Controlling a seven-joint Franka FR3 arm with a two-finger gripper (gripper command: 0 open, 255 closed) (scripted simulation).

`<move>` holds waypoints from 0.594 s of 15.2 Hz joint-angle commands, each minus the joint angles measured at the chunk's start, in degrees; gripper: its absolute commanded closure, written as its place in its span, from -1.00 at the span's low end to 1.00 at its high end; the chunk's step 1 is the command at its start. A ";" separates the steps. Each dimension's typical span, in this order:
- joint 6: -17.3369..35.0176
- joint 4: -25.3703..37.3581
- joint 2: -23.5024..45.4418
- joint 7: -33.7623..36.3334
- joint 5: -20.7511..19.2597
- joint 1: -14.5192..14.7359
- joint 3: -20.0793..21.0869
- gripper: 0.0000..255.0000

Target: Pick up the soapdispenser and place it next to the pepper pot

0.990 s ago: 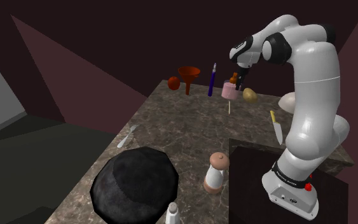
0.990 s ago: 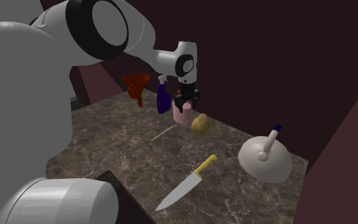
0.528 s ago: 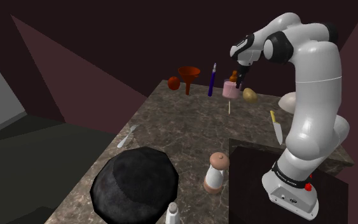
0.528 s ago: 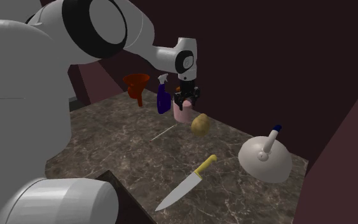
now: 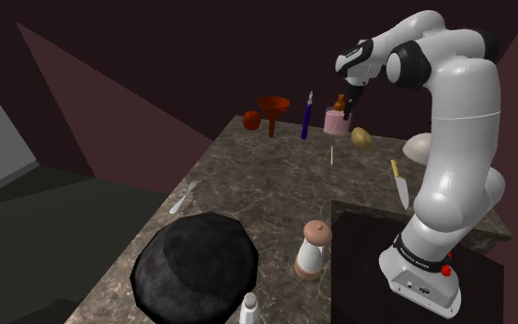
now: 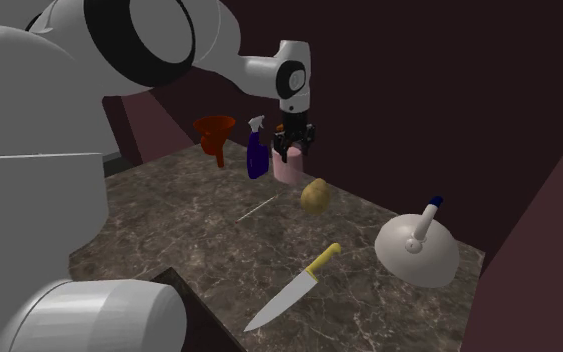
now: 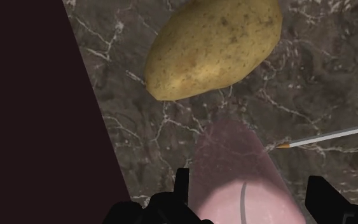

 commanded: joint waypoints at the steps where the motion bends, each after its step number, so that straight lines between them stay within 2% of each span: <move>1: -1.35 0.94 -0.50 0.16 -0.35 0.00 -0.22 1.00; 9: -6.69 4.80 -2.26 0.94 -1.62 0.13 -0.87 1.00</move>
